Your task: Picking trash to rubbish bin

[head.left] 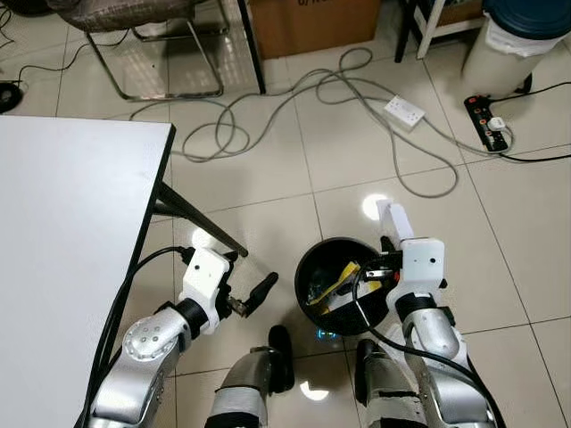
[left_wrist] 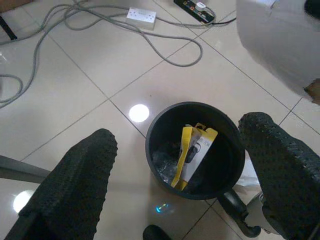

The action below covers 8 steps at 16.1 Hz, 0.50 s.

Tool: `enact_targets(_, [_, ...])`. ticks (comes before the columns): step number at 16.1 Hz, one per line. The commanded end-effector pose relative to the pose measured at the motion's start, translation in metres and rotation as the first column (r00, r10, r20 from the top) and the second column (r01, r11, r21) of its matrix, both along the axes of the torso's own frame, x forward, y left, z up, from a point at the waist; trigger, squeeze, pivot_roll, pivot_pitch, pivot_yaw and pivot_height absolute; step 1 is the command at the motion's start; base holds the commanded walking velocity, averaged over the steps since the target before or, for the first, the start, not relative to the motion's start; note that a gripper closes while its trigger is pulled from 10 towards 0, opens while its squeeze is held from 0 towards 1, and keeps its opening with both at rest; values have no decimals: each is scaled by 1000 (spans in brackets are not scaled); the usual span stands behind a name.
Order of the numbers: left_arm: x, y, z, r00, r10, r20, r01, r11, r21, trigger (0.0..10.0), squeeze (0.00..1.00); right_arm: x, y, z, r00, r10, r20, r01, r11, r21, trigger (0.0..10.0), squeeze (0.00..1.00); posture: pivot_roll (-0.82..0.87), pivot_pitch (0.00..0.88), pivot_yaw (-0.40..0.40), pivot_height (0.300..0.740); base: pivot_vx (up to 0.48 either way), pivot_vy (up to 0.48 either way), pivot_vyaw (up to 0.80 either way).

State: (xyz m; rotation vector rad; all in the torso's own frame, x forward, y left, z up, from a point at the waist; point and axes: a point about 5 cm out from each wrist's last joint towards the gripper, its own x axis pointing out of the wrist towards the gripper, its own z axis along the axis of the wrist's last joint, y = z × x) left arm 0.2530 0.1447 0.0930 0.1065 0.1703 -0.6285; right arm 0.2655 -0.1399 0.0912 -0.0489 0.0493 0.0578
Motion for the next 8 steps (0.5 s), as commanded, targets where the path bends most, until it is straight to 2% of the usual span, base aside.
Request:
enact_targets(1, [-8, 7, -4, 999, 11, -30, -10, 1000, 10, 10000, 0, -3, 9, -8, 999, 21, -27, -21, 1000, 19, 10000, 0, 53, 464, 186, 740, 0, 0, 0])
enact_targets(8, [-15, 5, -6, 999, -3, -52, 4, 1000, 19, 10000, 0, -4, 13, -13, 999, 13, -34, -12, 999, 33, 10000, 0, 58, 466, 193, 740, 0, 0, 0])
